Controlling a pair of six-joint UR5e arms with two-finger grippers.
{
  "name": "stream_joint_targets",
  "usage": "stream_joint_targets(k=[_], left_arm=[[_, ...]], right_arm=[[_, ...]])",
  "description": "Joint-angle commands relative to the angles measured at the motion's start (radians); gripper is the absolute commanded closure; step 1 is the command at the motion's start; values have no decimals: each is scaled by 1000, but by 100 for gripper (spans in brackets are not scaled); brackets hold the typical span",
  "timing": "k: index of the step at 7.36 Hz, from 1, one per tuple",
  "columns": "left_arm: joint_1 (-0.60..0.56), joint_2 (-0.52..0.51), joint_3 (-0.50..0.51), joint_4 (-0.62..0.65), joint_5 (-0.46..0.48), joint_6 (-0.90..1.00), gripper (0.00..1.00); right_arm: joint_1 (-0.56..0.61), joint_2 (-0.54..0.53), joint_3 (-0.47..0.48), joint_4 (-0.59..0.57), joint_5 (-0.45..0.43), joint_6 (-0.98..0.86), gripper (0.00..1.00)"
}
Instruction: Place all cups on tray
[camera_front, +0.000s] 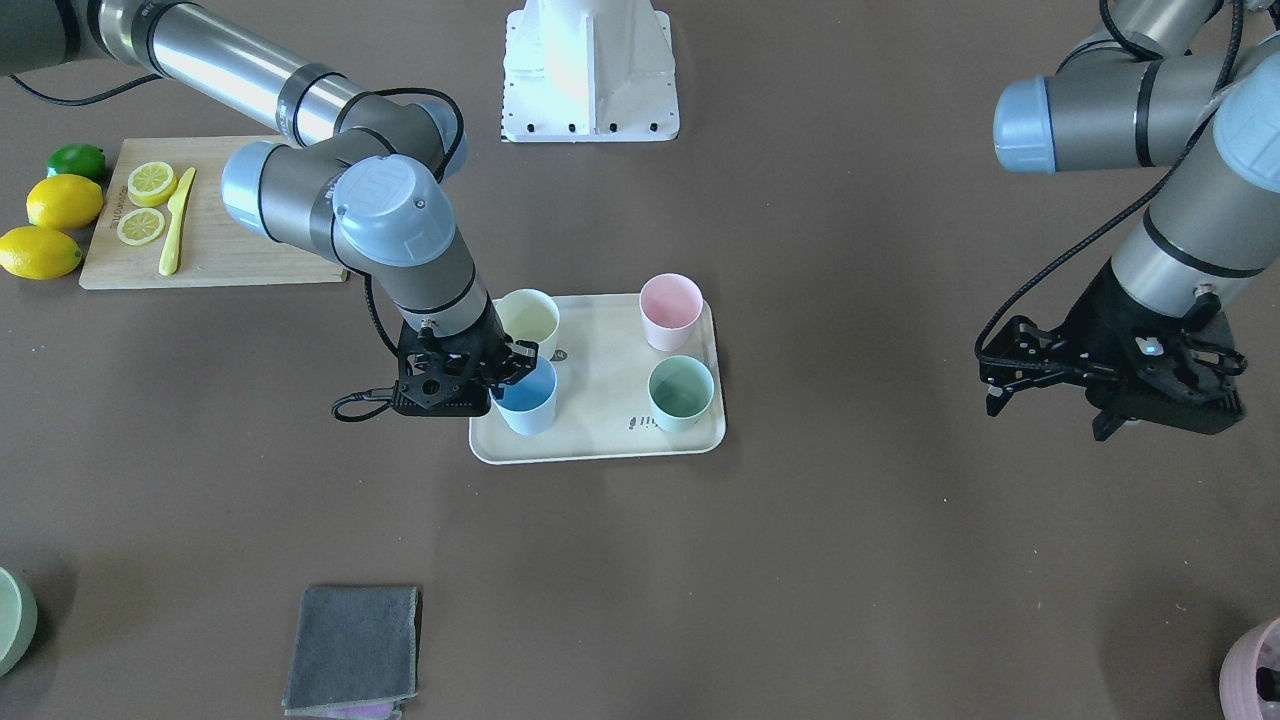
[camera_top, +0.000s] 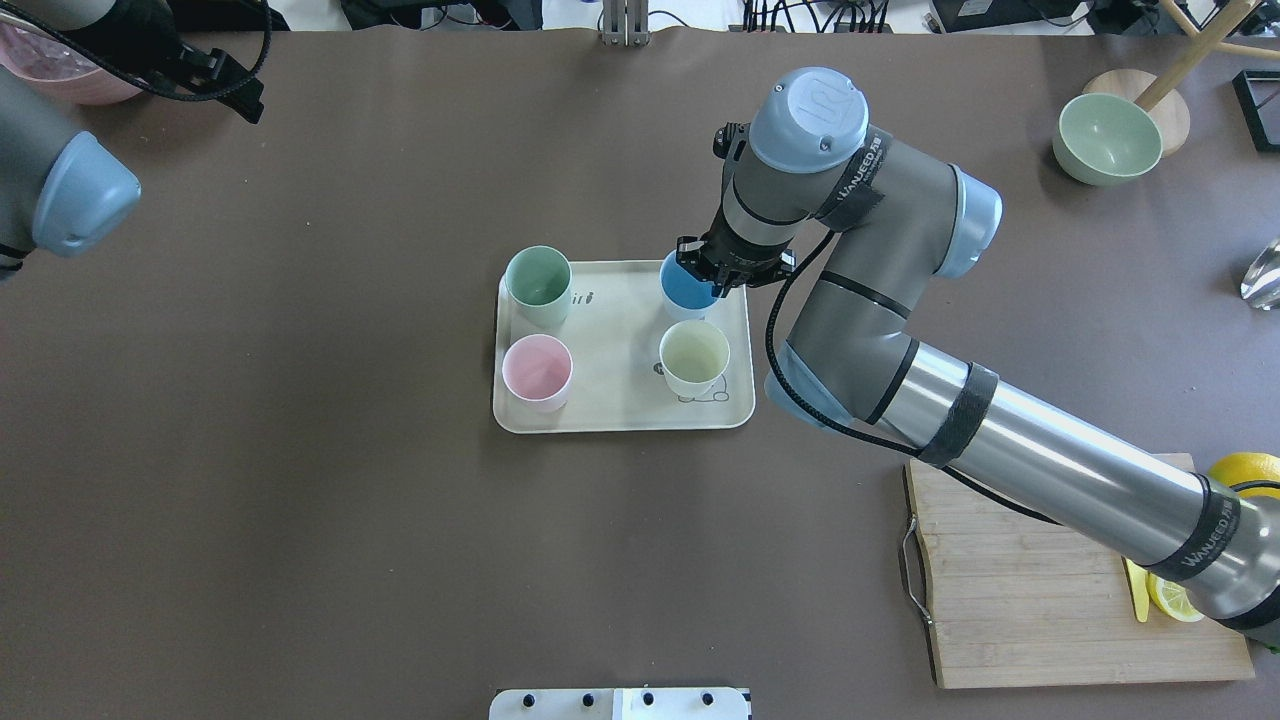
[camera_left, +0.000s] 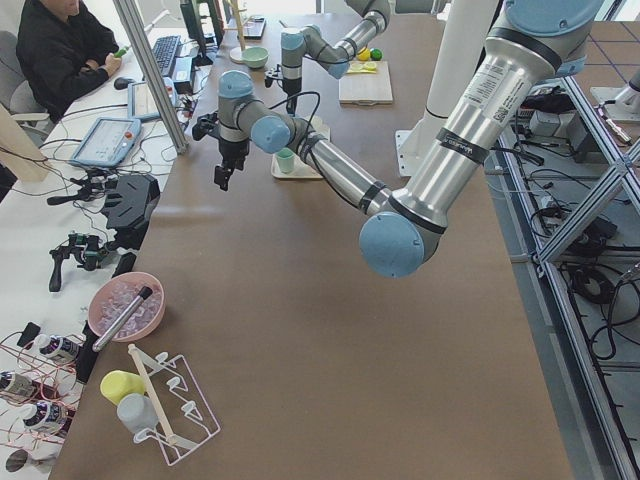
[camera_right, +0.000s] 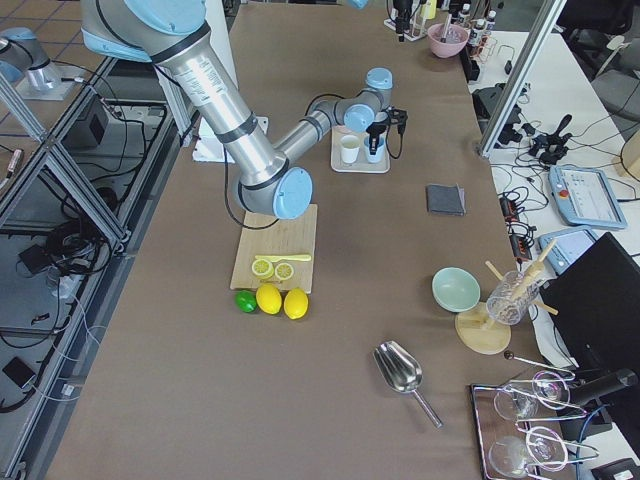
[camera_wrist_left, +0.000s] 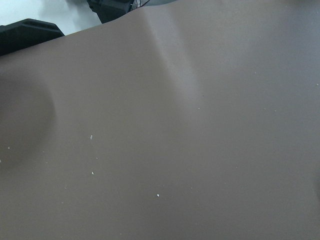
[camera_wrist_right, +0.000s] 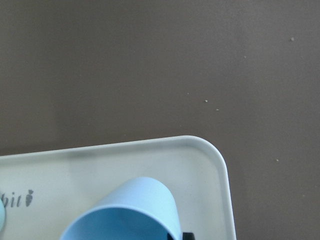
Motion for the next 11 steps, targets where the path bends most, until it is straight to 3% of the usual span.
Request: stream_joint_targets(k=[1, 2, 4, 5, 7, 8, 10, 11], left_arm=[[-22, 23, -2, -6, -4, 14, 2], [-27, 35, -11, -6, -4, 15, 2], [-28, 63, -22, -3, 9, 17, 2], [-35, 92, -34, 0, 9, 21, 2], [-85, 219, -115, 5, -3, 70, 2], [-154, 241, -126, 23, -14, 139, 2], [-308, 340, -142, 20, -200, 197, 2], [-390, 407, -130, 26, -265, 339, 2]], right_arm=[[3, 17, -9, -1, -2, 45, 0], [50, 35, -7, -13, 12, 43, 0], [173, 58, 20, -68, 164, 30, 0], [231, 36, 98, -166, 217, -4, 0], [327, -186, 379, -358, 266, -218, 0], [365, -290, 469, -419, 266, -324, 0], [446, -468, 513, -431, 268, -584, 0], [533, -567, 511, -424, 288, -748, 0]])
